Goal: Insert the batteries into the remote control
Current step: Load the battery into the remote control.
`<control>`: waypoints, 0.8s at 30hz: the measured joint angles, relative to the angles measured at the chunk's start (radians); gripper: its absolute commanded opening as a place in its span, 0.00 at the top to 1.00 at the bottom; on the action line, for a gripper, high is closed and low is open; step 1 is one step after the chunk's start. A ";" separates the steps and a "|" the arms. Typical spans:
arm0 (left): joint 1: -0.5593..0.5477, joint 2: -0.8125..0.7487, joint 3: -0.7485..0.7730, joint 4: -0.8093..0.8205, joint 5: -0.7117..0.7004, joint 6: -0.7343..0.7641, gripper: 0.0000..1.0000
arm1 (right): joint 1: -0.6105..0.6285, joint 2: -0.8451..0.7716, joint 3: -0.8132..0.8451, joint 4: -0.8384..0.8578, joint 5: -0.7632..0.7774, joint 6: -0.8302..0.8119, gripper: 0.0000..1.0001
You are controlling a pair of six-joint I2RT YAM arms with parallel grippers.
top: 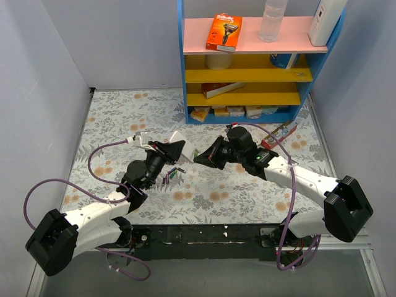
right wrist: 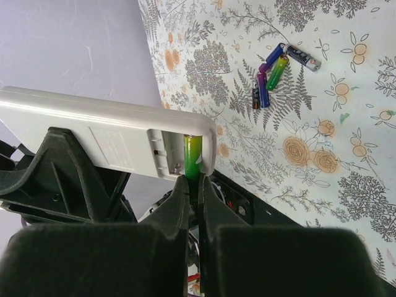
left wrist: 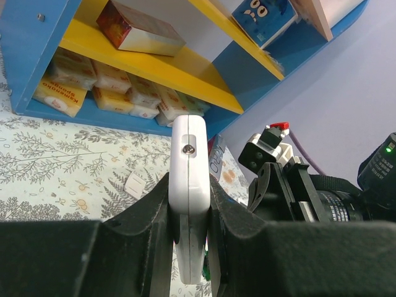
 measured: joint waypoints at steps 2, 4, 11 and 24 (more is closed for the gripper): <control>-0.002 0.000 0.000 -0.005 0.000 0.004 1.00 | 0.002 0.003 0.000 -0.001 0.000 0.007 0.99; -0.003 0.000 0.000 -0.006 -0.001 0.008 1.00 | 0.002 0.004 0.000 -0.004 0.003 0.015 0.99; -0.006 0.000 0.000 -0.006 0.000 0.017 1.00 | 0.003 0.005 0.000 -0.011 0.008 0.035 0.99; -0.012 -0.009 0.000 -0.018 -0.005 0.003 1.00 | 0.011 0.029 0.039 -0.051 0.038 0.046 0.99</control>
